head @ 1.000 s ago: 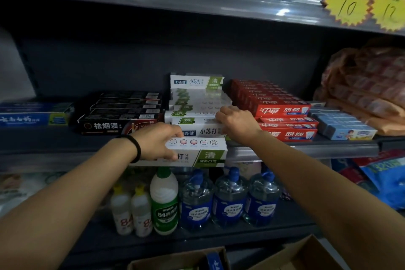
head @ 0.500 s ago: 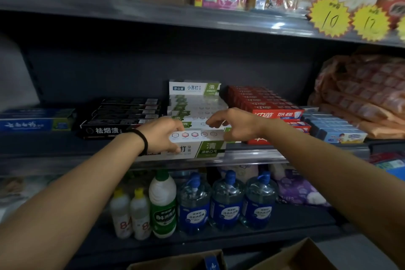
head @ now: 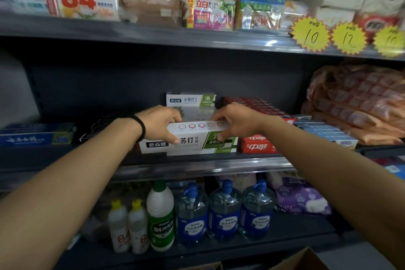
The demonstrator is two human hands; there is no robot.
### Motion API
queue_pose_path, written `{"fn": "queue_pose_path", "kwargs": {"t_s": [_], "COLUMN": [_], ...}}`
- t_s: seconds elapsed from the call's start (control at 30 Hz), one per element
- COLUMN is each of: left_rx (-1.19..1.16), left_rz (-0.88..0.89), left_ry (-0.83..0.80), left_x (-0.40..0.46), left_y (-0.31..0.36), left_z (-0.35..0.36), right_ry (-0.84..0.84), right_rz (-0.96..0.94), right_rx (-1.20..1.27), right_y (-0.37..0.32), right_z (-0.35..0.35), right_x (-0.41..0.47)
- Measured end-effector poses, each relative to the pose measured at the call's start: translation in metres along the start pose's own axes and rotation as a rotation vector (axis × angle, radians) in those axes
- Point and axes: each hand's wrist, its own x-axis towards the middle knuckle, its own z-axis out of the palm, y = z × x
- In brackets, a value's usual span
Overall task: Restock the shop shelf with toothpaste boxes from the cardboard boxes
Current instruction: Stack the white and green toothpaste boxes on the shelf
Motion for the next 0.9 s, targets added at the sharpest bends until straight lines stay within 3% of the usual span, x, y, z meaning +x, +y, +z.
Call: {"fn": "queue_pose_path", "kwargs": {"t_s": [0.13, 0.9], "left_rx": [-0.002, 0.114], "left_rz": [-0.063, -0.040], "left_ry": [-0.034, 0.027], "left_x": [0.012, 0.211], "left_y": [-0.028, -0.112], "left_z": [-0.008, 0.012], "right_ry": [0.015, 0.109], "right_rz": [0.058, 0.165], "right_rx": [-0.030, -0.075], "right_y": [0.018, 0.153], "right_z": [-0.006, 0.022], "right_x": [0.010, 0.186]}}
